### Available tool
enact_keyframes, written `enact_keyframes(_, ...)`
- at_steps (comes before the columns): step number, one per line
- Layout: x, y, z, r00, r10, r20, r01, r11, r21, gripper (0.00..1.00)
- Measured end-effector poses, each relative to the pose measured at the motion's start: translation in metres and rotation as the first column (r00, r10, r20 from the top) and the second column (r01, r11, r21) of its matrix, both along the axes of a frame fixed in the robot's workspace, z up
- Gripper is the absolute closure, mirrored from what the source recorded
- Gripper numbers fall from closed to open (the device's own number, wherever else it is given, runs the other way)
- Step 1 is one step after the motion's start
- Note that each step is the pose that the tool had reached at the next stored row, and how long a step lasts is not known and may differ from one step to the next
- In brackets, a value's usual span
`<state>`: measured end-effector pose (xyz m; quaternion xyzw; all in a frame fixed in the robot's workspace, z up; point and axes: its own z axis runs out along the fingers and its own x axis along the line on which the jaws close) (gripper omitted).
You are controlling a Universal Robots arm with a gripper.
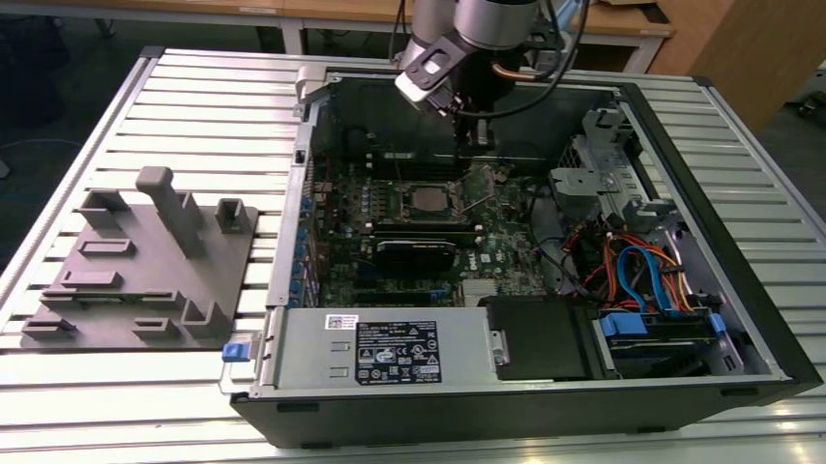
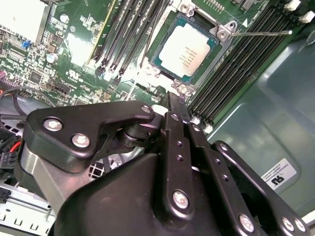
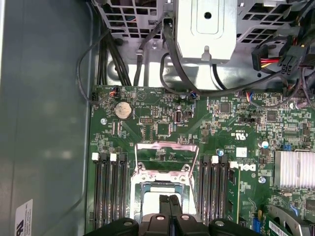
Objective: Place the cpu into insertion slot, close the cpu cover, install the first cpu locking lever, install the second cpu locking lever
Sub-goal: 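Close the cpu cover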
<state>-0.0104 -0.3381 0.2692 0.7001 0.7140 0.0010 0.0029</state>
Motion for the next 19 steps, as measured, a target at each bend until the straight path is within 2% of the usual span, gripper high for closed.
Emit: enact_keyframes(19, 0.0093, 0.0000, 0.0000, 1.0000, 0.000, 0.0000, 0.000, 1.0000, 0.0000, 0.90)
